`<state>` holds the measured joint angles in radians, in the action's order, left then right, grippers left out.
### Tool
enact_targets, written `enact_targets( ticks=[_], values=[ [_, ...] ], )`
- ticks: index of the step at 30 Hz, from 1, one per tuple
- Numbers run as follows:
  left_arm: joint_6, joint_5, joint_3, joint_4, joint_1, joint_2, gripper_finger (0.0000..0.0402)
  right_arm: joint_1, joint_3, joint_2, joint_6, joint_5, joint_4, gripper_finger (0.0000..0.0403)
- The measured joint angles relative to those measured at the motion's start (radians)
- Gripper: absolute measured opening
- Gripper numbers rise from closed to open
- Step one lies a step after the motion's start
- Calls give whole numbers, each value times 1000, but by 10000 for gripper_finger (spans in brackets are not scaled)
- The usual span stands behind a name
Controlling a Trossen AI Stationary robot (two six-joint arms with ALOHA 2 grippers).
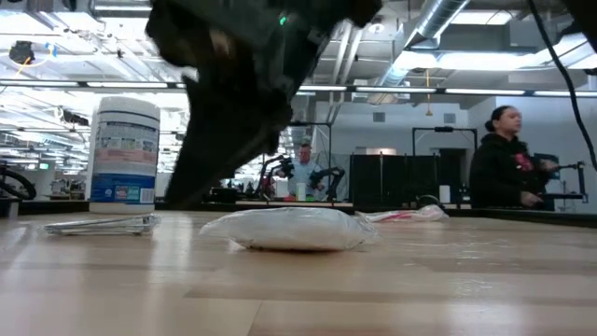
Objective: Pick & Place Travel size toiletries
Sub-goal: Put the red toothbrush into the orange bin
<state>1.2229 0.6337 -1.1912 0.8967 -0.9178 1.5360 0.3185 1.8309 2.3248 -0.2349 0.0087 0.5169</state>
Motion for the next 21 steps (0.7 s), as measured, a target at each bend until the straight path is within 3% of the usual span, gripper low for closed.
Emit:
enact_targets(
  ticks=[4, 9, 17, 21],
  values=[
    [-80, -2, 2, -1, 13, -7, 0, 27, -125, -86, -43, 89, -124, 0],
    [-155, -2, 28, -1, 43, -23, 0, 83, -270, -198, -47, 335, -248, 0],
    [-247, 4, 137, -57, 153, -87, 0, 187, -501, -443, -72, 688, -263, 0],
    [-342, 4, 205, -149, 243, -135, 0, 219, -638, -608, -135, 752, -263, 0]
  ],
)
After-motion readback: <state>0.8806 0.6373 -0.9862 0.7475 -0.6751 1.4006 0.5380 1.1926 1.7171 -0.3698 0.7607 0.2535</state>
